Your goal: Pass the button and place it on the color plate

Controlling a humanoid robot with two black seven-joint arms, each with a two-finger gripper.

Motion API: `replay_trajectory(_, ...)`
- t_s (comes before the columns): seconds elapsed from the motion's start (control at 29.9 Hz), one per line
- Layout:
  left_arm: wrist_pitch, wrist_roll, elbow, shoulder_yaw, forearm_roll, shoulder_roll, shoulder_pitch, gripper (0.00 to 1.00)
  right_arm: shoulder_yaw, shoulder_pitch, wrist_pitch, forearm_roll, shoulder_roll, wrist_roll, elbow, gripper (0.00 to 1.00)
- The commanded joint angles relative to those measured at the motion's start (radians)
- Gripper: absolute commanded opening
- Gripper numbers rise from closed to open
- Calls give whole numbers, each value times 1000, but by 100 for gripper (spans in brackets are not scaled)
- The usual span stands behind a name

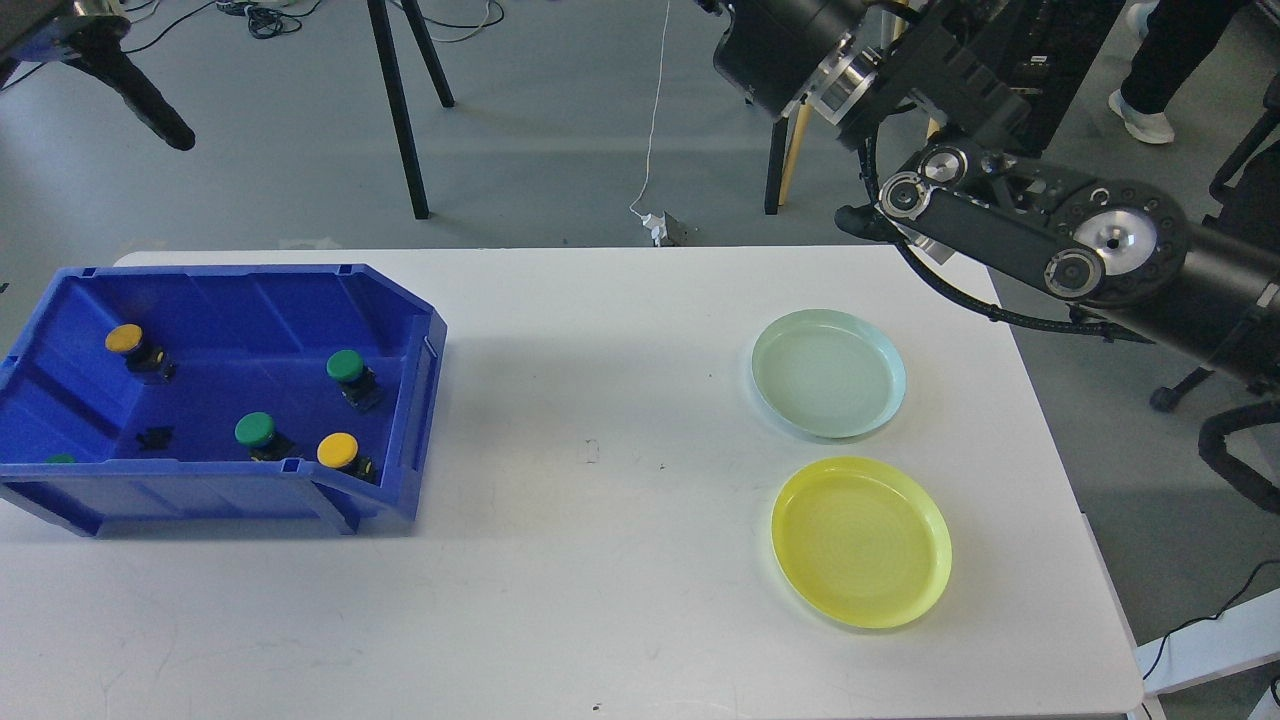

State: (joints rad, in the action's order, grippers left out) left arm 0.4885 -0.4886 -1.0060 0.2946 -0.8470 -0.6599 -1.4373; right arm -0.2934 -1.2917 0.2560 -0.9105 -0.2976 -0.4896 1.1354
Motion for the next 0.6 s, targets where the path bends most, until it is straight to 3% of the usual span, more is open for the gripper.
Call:
replay_trajectory(0.0,0,0,0,1,0,-1,0,21,0,-1,-1,-1,2,1,0,33)
replay_trajectory(0.43,0,0,1,3,3,-4,0,28,5,-1,-26,-2,0,1,-9,19)
replay_trajectory(0.5,0,0,3,3,6,-3,0,38,5,-1,-26,-2,0,1,-11,19)
replay_trajectory(0.57,0,0,9,3,8,-1,0,57,5,0,-26,-2,0,1,-13,19)
